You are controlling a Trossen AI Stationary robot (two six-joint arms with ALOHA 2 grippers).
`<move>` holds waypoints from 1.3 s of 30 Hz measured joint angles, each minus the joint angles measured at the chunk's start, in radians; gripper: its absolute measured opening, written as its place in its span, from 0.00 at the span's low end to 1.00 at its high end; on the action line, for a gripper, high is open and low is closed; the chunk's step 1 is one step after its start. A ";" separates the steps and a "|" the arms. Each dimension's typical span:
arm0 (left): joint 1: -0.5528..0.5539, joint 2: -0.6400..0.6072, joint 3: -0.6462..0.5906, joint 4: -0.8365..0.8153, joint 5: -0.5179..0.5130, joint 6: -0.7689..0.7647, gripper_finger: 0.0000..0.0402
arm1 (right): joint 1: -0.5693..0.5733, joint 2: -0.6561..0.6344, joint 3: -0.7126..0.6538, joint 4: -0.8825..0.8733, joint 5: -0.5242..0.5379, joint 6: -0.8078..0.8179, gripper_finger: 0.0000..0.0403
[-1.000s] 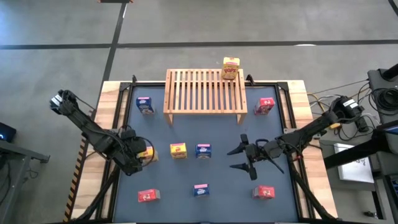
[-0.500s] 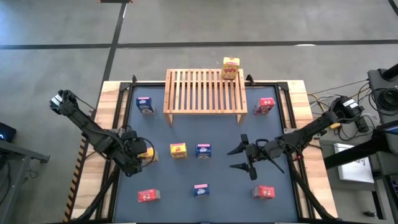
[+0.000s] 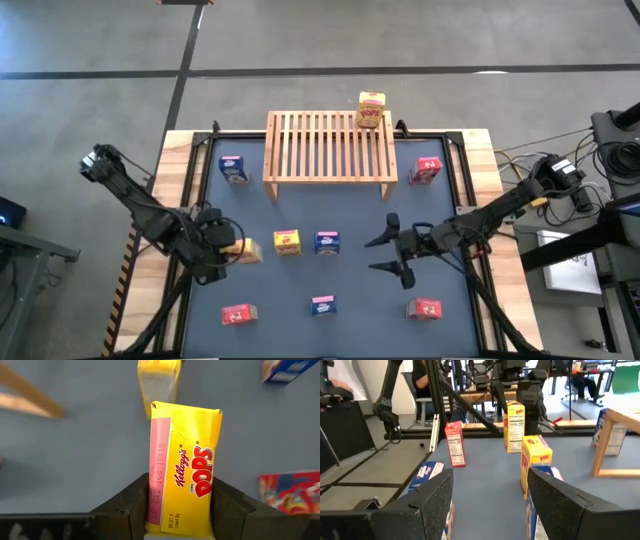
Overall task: Stack cereal on shelf
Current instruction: Put the left yellow cereal box on the shelf aligned with the other yellow cereal box
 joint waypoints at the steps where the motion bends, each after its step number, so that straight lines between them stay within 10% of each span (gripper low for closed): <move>1: 0.000 0.001 0.019 -0.003 -0.002 0.012 0.37 | 0.000 0.000 0.006 0.000 0.000 -0.014 0.61; 16: 0.024 0.061 0.240 -0.013 -0.139 0.096 0.37 | -0.006 0.006 0.116 -0.003 0.000 -0.103 0.61; 39: 0.244 0.576 0.781 -0.045 -0.008 0.516 0.37 | -0.035 0.328 0.311 0.049 0.196 -0.192 0.61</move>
